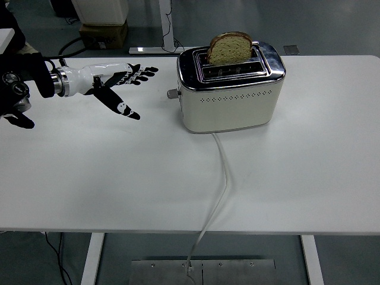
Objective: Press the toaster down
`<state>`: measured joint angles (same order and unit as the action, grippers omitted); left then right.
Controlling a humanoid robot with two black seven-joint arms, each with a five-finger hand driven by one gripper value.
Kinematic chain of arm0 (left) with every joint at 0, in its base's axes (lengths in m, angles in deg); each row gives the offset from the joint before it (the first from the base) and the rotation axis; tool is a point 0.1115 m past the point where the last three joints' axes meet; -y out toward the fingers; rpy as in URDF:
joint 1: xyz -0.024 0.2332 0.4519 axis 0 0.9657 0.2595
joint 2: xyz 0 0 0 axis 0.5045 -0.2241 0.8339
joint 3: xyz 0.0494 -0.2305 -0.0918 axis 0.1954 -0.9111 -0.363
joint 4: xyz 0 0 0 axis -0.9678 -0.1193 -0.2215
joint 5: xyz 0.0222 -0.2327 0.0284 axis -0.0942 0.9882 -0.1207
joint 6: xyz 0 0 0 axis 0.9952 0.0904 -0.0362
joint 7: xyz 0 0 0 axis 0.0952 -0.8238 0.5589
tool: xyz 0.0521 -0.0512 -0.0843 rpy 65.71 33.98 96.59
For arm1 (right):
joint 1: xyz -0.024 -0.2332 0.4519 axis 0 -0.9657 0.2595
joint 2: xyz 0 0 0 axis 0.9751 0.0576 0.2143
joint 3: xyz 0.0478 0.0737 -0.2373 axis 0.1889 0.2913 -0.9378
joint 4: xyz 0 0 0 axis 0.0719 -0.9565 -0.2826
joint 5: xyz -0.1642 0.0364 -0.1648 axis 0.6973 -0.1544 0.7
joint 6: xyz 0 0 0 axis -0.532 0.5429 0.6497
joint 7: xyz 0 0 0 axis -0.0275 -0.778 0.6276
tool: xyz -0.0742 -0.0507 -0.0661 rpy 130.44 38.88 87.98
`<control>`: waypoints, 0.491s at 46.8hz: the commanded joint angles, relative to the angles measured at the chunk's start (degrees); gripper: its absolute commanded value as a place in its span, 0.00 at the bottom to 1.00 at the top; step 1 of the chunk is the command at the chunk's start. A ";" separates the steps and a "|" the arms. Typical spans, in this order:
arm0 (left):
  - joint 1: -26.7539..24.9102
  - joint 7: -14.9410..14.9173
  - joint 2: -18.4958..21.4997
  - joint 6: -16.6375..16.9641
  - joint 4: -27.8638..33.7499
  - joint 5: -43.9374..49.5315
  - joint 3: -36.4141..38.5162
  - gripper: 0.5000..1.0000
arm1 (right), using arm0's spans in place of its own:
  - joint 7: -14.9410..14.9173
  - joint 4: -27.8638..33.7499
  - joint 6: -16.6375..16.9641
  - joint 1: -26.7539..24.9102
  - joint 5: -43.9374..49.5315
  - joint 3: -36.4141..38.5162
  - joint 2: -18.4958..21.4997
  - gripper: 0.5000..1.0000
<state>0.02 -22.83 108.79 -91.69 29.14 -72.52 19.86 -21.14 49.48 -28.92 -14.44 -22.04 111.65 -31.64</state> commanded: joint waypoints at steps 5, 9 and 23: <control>0.53 -0.01 -1.02 0.10 -0.10 -0.04 0.00 1.00 | -0.01 -0.01 0.00 0.04 0.00 0.00 0.00 1.00; 0.80 -0.01 -1.38 0.10 -0.19 -0.04 0.01 1.00 | -0.01 -0.01 0.00 0.04 0.00 0.00 0.00 1.00; 0.89 -0.01 -2.25 0.10 -0.63 -0.04 0.09 1.00 | -0.01 -0.01 0.00 -0.05 0.00 0.00 0.00 1.00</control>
<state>0.91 -22.84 106.83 -91.55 28.52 -72.55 19.95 -21.15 49.47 -28.92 -14.43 -22.04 111.65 -31.65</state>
